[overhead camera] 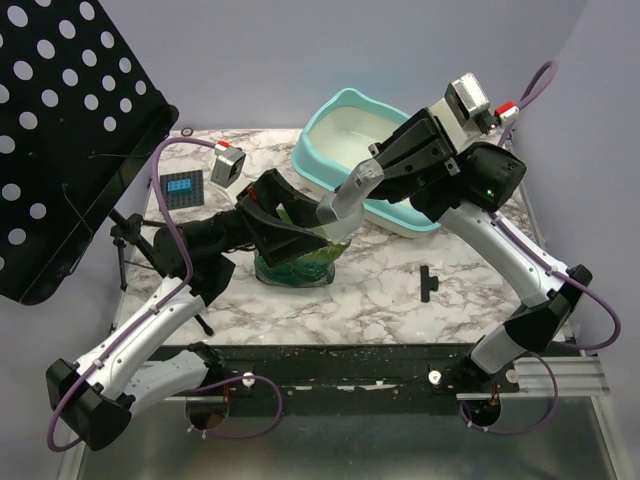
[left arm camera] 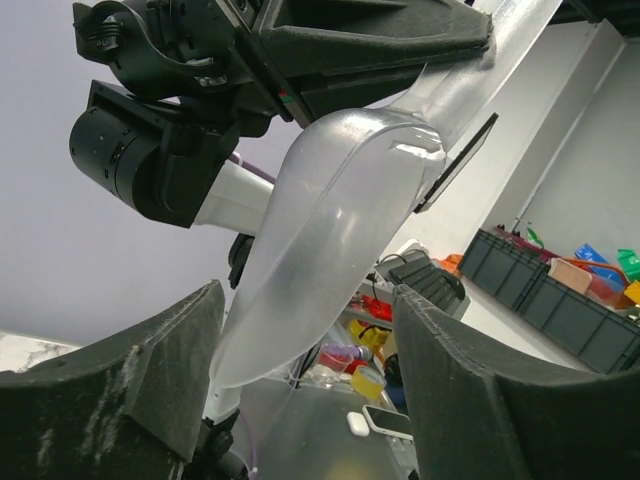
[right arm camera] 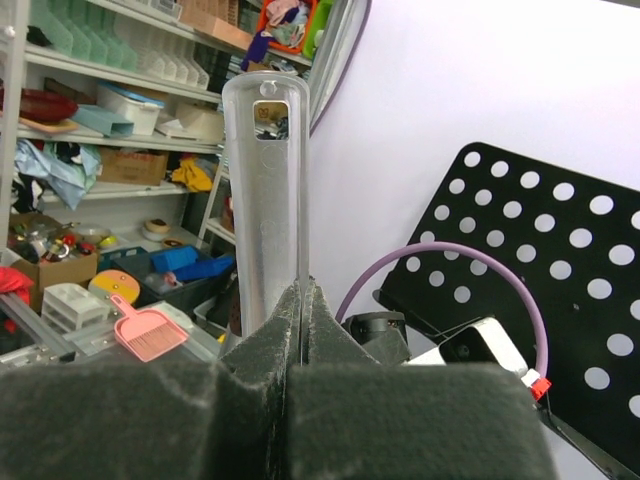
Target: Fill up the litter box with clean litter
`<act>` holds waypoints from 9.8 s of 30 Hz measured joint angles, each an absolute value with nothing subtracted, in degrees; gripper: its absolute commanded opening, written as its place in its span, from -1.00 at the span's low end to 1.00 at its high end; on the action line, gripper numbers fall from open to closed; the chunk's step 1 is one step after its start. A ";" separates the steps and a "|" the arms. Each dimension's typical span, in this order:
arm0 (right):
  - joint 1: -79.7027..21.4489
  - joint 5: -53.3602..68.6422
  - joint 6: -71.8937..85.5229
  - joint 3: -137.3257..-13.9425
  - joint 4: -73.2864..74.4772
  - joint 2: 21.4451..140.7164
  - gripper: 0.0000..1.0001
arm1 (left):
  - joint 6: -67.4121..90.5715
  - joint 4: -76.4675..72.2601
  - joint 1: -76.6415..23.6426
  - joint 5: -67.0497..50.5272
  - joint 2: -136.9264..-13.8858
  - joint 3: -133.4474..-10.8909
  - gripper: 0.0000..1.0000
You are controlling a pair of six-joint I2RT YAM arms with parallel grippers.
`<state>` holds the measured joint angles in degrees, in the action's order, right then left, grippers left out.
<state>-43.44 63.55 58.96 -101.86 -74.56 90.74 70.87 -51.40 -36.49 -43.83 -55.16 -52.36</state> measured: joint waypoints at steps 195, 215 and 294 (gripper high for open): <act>-40.49 18.35 7.42 -71.00 40.51 48.38 -0.99 | -29.30 39.83 -39.16 0.38 -66.96 -70.59 -1.00; -40.49 17.23 1.85 -80.55 44.93 60.23 -0.99 | -26.04 31.27 -43.29 1.67 -52.56 -58.24 -1.00; -35.42 46.76 37.71 -52.38 -1.54 88.42 -0.99 | -42.54 12.21 -45.23 0.80 -45.74 -41.63 -1.00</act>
